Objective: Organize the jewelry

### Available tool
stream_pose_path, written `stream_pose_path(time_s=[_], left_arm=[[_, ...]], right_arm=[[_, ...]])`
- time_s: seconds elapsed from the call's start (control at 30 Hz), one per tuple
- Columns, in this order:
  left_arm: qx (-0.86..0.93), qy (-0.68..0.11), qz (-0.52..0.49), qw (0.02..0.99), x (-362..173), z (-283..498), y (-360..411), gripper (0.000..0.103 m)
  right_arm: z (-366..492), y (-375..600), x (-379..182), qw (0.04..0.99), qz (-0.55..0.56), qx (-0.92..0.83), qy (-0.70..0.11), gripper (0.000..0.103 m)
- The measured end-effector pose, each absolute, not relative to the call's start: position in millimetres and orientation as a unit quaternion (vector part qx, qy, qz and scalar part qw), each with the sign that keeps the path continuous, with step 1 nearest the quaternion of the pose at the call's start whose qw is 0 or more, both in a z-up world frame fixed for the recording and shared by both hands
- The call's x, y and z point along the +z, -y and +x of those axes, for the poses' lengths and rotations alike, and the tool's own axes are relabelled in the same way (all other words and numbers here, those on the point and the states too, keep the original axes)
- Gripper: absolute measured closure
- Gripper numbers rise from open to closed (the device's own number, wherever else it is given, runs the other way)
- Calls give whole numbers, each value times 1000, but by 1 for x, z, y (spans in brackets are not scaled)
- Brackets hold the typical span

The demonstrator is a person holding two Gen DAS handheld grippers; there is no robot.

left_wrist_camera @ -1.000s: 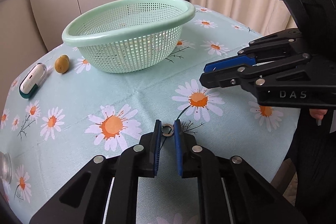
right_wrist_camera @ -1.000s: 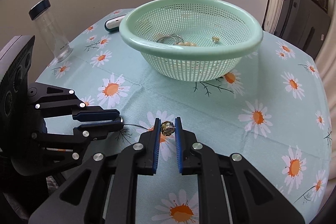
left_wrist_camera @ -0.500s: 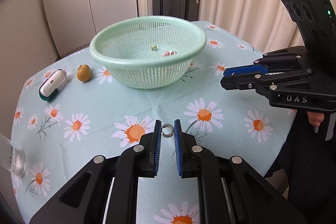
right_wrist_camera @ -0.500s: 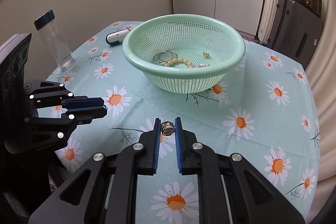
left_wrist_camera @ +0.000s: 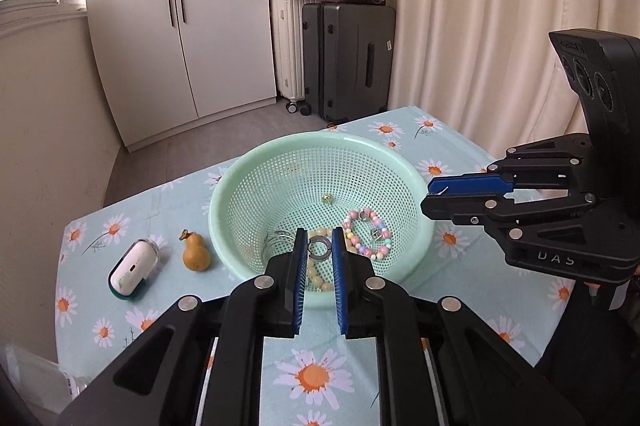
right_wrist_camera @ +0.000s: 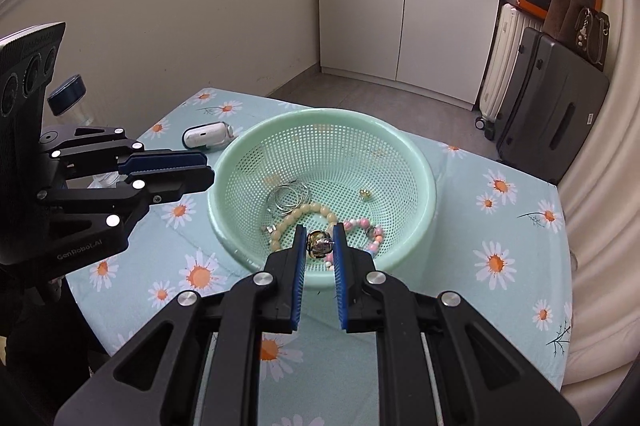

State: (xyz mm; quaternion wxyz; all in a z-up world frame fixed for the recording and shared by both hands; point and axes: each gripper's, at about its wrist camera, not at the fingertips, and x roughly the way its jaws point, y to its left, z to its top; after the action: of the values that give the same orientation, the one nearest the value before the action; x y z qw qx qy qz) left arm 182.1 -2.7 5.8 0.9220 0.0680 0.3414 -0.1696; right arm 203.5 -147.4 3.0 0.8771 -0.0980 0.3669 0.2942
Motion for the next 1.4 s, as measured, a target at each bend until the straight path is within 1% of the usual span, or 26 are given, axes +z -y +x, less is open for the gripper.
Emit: stream_pose_path(time_s=[0.23, 0.53, 0.57, 0.6, 0.63, 0.77, 0.8, 0.83, 0.87, 0.9, 1.0, 1.13, 1.2, 1.33, 1.4], left_arm=[[-171, -376, 64, 908, -24, 218, 6, 92], [-168, -393, 52, 903, -43, 230, 1, 91], [-170, -394, 45, 902, -42, 231, -1, 91], [-174, -396, 36, 901, -42, 231, -2, 91], [-175, -396, 30, 901, -42, 233, -4, 91], [-167, -399, 26, 901, -41, 237, -7, 91], [-164, -397, 21, 903, -40, 237, -8, 88], [-164, -395, 13, 904, -38, 237, -11, 75], [-163, -392, 3, 906, -36, 237, -14, 66], [-160, -386, -5, 908, -33, 237, -18, 51], [-152, -374, -15, 915, -24, 239, -26, 49], [-120, -372, -23, 920, -19, 245, -44, 42], [-108, -380, -43, 918, -22, 249, -56, 42], [-85, -402, -71, 909, -37, 252, -74, 42], [-85, -411, -69, 905, -45, 250, -75, 42]], right_arm=[[238, 133, -21, 869, -92, 285, -394, 88], [255, 130, -44, 865, -87, 274, -411, 88], [256, 130, -44, 865, -85, 273, -413, 84], [256, 131, -44, 864, -83, 271, -415, 76], [257, 133, -44, 866, -82, 269, -414, 73], [262, 140, -40, 870, -70, 260, -412, 67], [263, 141, -38, 872, -69, 257, -410, 64], [262, 143, -36, 875, -69, 253, -406, 62], [263, 144, -34, 878, -67, 249, -403, 59], [264, 147, -32, 880, -64, 246, -401, 58], [269, 155, -28, 886, -51, 232, -399, 57], [275, 167, -26, 891, -28, 212, -400, 57], [278, 173, -27, 893, -16, 201, -403, 57], [280, 178, -34, 893, -33, 174, -414, 57], [280, 180, -39, 890, -31, 171, -421, 57]])
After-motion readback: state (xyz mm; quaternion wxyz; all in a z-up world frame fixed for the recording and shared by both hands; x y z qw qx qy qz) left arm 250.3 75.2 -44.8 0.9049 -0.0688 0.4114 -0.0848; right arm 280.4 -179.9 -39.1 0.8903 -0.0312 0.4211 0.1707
